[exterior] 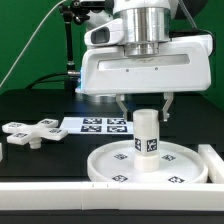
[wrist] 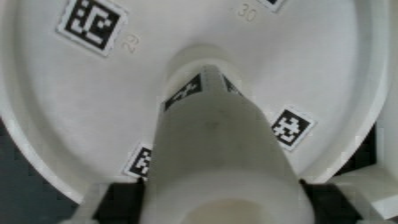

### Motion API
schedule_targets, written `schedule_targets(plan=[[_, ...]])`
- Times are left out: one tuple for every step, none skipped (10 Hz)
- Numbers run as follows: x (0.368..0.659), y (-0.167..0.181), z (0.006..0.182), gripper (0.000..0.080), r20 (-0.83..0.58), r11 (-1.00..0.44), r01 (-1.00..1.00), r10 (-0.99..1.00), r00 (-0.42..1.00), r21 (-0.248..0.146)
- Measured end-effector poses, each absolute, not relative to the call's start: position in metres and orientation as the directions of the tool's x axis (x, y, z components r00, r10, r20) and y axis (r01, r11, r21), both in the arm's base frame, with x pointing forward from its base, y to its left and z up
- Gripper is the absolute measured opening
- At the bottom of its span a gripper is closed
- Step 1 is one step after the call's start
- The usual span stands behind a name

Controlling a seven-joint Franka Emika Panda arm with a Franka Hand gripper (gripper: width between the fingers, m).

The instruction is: Assemble round table

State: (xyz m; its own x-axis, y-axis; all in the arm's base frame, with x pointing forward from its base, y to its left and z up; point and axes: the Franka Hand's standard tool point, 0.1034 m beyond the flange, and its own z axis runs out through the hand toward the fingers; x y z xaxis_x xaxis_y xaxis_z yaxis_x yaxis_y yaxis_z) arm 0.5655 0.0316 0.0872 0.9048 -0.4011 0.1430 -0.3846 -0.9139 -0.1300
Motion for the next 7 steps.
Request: schedule_targets(plan=[[0.5652, 0.0306, 0.0871, 0.0409, 0.133, -0.885, -0.443, -0.461, 0.878, -0.142], [0.5647, 0.0302, 0.087, 0.0409, 0.121, -0.855, -0.497, -0.515, 0.849, -0.152], [0.5639, 0.0301, 0.0868, 0.0409, 0.109, -0.828, -0.537, -0.555, 0.824, -0.16], [0.5621, 0.0307, 0.0866, 0.0409, 0.088, -0.768, -0.617, -0.636, 0.767, -0.174], [0.558, 0.0325, 0.0863, 0.0409, 0.047, -0.648, -0.737, -0.756, 0.652, -0.192], [0.5567, 0.0326, 0.086, 0.0409, 0.008, -0.54, -0.816, -0.835, 0.55, -0.205], [0.5559, 0.0332, 0.0857, 0.0409, -0.029, -0.432, -0.877, -0.894, 0.448, -0.211]])
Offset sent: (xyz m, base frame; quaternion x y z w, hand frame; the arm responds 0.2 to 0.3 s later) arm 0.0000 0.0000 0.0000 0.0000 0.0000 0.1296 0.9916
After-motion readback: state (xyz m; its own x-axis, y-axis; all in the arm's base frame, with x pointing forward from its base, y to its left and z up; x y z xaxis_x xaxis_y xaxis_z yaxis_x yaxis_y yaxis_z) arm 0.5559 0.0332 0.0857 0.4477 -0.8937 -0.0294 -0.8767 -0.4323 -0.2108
